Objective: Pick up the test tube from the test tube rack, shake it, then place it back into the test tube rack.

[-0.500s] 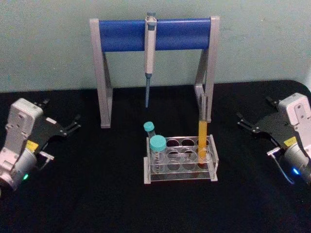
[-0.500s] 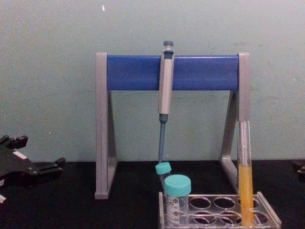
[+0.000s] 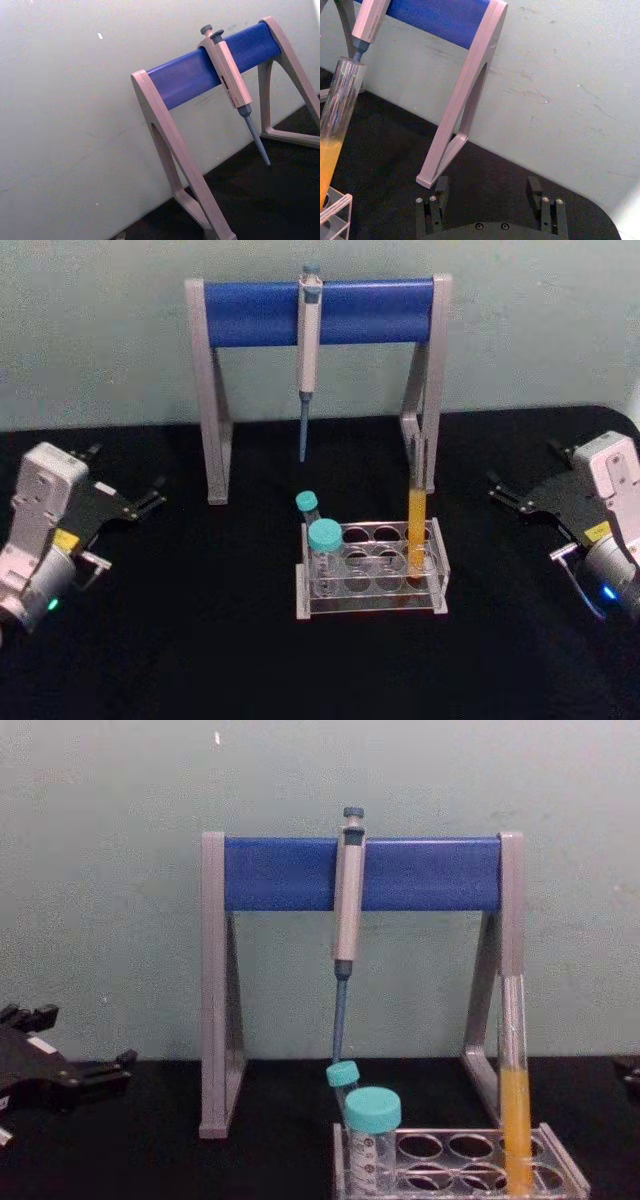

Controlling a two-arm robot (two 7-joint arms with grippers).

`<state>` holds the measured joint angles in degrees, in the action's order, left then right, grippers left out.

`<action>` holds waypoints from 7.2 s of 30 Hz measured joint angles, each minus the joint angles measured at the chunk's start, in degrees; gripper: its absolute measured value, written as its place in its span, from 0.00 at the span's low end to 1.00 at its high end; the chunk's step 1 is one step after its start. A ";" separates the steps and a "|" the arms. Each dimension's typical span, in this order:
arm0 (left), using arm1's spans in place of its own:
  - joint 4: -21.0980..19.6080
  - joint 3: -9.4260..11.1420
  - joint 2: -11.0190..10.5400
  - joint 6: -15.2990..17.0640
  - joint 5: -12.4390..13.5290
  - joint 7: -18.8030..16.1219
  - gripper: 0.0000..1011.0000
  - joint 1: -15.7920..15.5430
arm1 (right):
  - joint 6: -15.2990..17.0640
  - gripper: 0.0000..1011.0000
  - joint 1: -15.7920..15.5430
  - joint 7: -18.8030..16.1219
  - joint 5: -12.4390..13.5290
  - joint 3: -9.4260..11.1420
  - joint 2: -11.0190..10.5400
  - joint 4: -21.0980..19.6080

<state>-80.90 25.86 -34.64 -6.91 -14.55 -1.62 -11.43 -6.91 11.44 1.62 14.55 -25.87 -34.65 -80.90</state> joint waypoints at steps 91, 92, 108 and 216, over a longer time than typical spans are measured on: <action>0.00 0.00 0.00 0.00 0.00 0.00 0.99 0.00 | 2.27 0.99 -5.98 -9.88 7.98 4.20 -0.85 -7.37; 0.00 0.00 0.00 0.00 0.00 0.00 0.99 0.00 | 2.71 0.99 -6.46 -10.96 9.06 4.53 -0.87 -8.08; 0.00 0.00 0.00 0.00 0.00 0.00 0.99 -0.01 | 10.82 0.99 -6.47 -20.73 16.93 5.73 0.31 -11.38; 0.00 0.00 0.00 0.00 0.00 0.00 0.99 0.00 | 10.11 0.23 1.98 -28.07 13.53 2.67 6.15 -2.62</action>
<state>-80.90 25.86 -34.64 -6.91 -14.55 -1.62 -11.43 3.19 13.41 -26.45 28.08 -23.20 -28.50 -83.52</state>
